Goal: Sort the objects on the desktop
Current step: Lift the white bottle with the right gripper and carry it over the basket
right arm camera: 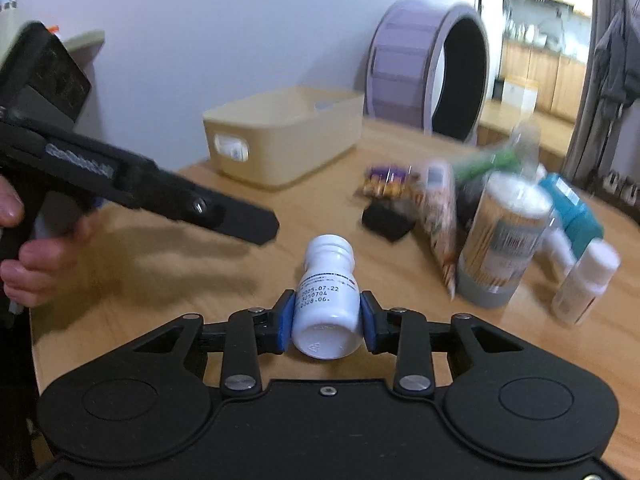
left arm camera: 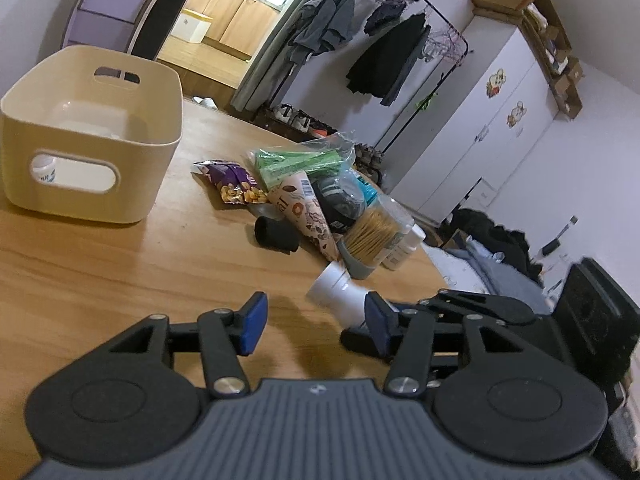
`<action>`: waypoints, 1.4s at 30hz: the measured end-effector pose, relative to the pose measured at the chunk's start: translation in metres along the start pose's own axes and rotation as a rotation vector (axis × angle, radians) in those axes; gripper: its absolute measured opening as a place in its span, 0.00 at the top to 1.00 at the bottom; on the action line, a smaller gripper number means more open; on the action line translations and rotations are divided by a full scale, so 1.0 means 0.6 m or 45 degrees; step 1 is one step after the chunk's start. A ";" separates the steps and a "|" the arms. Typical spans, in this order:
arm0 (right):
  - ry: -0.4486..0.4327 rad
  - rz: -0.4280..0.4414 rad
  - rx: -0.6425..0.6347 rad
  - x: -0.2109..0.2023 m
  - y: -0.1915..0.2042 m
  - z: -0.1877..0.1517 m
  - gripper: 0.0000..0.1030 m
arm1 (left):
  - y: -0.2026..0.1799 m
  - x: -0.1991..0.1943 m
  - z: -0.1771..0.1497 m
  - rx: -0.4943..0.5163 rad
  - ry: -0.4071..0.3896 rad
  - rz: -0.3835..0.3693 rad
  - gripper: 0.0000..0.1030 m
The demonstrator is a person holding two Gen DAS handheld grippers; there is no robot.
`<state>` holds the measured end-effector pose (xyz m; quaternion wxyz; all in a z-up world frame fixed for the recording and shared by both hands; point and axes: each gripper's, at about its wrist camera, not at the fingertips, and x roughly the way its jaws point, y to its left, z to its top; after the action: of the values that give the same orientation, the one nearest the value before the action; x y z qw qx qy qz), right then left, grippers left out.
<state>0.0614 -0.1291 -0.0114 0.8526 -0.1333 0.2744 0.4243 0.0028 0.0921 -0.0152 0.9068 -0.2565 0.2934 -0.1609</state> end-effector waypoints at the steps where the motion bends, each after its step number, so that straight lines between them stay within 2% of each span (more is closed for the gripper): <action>1: -0.039 -0.006 -0.003 -0.009 0.002 0.001 0.67 | 0.002 -0.002 0.001 -0.016 -0.008 -0.020 0.49; 10: -0.325 0.008 -0.106 -0.055 0.030 0.002 0.67 | 0.016 -0.019 0.014 -0.158 -0.082 -0.202 0.47; 13: -0.356 0.027 -0.128 -0.059 0.039 0.001 0.67 | 0.021 -0.025 0.019 -0.206 -0.106 -0.263 0.47; 17: -0.405 0.029 -0.143 -0.063 0.044 0.001 0.67 | 0.018 -0.025 0.020 -0.201 -0.118 -0.298 0.49; 19: -0.426 0.033 -0.158 -0.066 0.046 0.001 0.67 | 0.016 -0.024 0.021 -0.196 -0.124 -0.314 0.54; 20: -0.438 0.032 -0.167 -0.067 0.048 0.001 0.67 | 0.013 -0.026 0.020 -0.184 -0.139 -0.311 0.62; 23: -0.453 0.033 -0.179 -0.073 0.051 -0.001 0.67 | 0.005 -0.030 0.021 -0.145 -0.184 -0.288 0.70; 31: -0.418 0.018 -0.170 -0.067 0.049 -0.005 0.66 | -0.032 -0.039 0.022 0.024 -0.282 -0.170 0.70; 33: -0.404 0.010 -0.171 -0.065 0.052 -0.006 0.57 | -0.039 -0.044 0.027 0.066 -0.314 -0.125 0.70; 35: -0.401 -0.001 -0.161 -0.064 0.052 -0.007 0.35 | -0.046 -0.053 0.030 0.114 -0.348 -0.083 0.70; 39: -0.374 0.018 -0.083 -0.063 0.041 -0.005 0.31 | -0.058 -0.069 0.040 0.223 -0.412 0.039 0.70; 42: -0.327 0.027 -0.002 -0.059 0.028 -0.003 0.22 | -0.061 -0.081 0.049 0.279 -0.450 0.127 0.70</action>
<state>0.0301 -0.1425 0.0080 0.8760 -0.0755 0.1640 0.4472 -0.0221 0.0944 0.0474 0.9734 -0.1658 0.1227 -0.0994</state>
